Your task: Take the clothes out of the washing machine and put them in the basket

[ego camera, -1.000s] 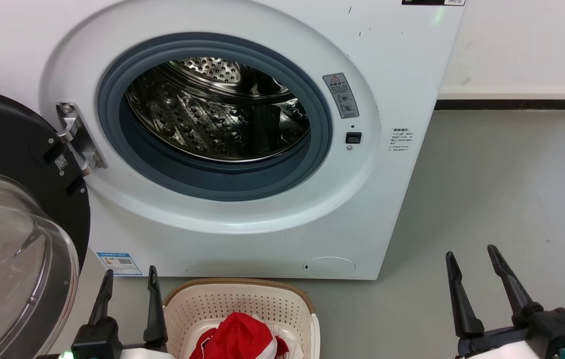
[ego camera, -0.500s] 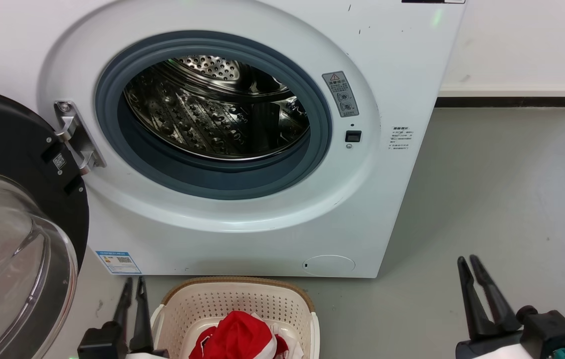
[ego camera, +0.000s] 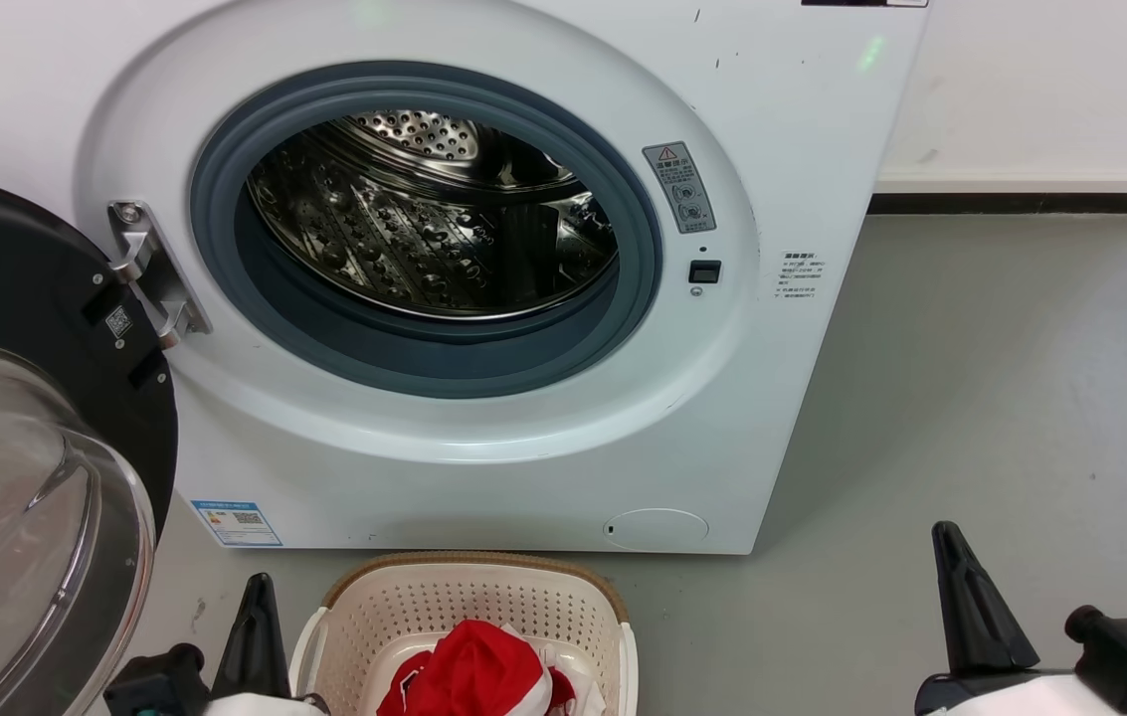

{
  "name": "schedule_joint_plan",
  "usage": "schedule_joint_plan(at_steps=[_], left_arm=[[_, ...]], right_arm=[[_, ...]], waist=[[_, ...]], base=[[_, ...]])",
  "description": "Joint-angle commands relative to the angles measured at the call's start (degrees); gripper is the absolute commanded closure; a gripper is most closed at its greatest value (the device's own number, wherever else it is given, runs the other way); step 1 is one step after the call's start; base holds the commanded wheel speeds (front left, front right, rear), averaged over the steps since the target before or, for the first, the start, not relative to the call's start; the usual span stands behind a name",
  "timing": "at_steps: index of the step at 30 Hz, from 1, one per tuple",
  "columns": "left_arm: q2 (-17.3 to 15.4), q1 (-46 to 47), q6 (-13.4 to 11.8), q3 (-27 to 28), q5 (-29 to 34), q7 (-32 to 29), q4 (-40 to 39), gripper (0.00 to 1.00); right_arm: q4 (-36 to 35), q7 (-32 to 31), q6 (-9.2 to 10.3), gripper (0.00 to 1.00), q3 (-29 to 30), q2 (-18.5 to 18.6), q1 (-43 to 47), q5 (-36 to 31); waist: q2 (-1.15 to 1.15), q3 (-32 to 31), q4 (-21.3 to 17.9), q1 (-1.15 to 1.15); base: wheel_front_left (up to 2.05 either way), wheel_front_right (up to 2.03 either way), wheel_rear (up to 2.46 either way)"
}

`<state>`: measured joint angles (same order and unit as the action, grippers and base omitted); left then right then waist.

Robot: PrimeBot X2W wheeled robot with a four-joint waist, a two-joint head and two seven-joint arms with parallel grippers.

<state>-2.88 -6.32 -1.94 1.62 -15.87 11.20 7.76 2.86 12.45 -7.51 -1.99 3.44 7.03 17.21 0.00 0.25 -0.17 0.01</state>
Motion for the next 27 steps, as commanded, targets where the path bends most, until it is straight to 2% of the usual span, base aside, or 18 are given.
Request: schedule_joint_plan(at_steps=[1, 27], left_arm=[[-0.04, 1.73, 0.41, 0.24, -1.97, -0.28, -0.6, 1.0], [-0.03, 5.48, 3.51, 1.8, -27.07, -6.11, 1.6, 1.0]], right_arm=[[-0.47, -0.25, 0.0, 1.0, 0.13, 0.44, -1.74, 2.25], [3.3, -5.11, 0.01, 1.0, 1.18, 1.45, -5.79, 28.29]], waist=[[0.0, 0.0, 0.01, 0.0], [0.0, -0.02, 0.04, 0.0]], base=[[0.0, 0.0, 0.0], [0.0, 0.0, 0.0]])
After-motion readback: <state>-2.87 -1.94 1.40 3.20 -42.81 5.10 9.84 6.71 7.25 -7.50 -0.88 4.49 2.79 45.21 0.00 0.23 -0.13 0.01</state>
